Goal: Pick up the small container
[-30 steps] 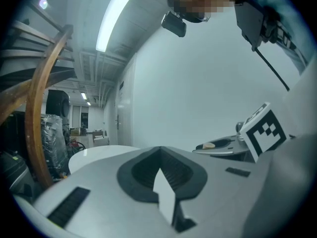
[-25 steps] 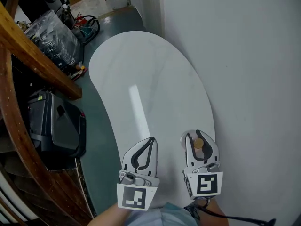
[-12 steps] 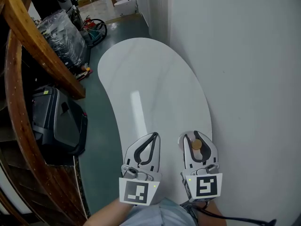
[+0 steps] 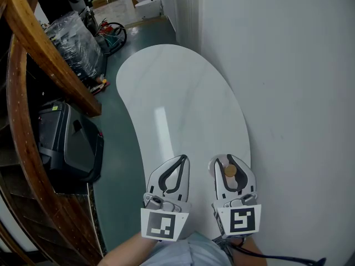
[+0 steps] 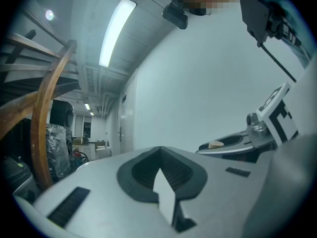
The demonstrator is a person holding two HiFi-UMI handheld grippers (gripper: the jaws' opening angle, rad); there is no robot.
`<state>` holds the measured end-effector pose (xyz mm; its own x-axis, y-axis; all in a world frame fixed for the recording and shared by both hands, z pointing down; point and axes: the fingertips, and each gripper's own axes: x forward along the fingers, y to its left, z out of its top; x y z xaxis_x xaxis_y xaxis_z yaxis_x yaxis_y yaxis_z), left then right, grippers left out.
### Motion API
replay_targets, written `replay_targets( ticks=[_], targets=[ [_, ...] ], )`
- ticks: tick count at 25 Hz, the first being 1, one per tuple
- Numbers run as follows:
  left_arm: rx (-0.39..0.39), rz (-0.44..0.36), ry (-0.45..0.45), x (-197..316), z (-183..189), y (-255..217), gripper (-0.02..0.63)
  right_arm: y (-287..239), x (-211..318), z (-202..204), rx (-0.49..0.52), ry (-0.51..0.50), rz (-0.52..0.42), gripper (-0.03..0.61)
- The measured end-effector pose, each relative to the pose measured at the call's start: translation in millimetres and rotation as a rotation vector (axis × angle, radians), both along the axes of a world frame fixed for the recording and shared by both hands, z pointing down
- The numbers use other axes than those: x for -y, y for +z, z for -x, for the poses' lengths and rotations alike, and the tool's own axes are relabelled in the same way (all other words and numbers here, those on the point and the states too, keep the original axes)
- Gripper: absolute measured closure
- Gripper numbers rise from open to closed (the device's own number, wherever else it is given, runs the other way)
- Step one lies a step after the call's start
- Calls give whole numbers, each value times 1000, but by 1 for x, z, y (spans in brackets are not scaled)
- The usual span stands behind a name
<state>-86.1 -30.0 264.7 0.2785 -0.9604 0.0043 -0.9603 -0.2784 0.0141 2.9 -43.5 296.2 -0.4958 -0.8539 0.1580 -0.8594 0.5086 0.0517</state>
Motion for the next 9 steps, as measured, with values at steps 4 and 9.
replay_targets(
  ticks=[4, 9],
  targets=[
    [3, 1, 5, 2, 0, 1, 614, 1, 1, 0, -4, 2, 2, 471],
    [-3, 6, 8, 2, 0, 1, 614, 1, 2, 1, -8, 3, 6, 471]
  ],
)
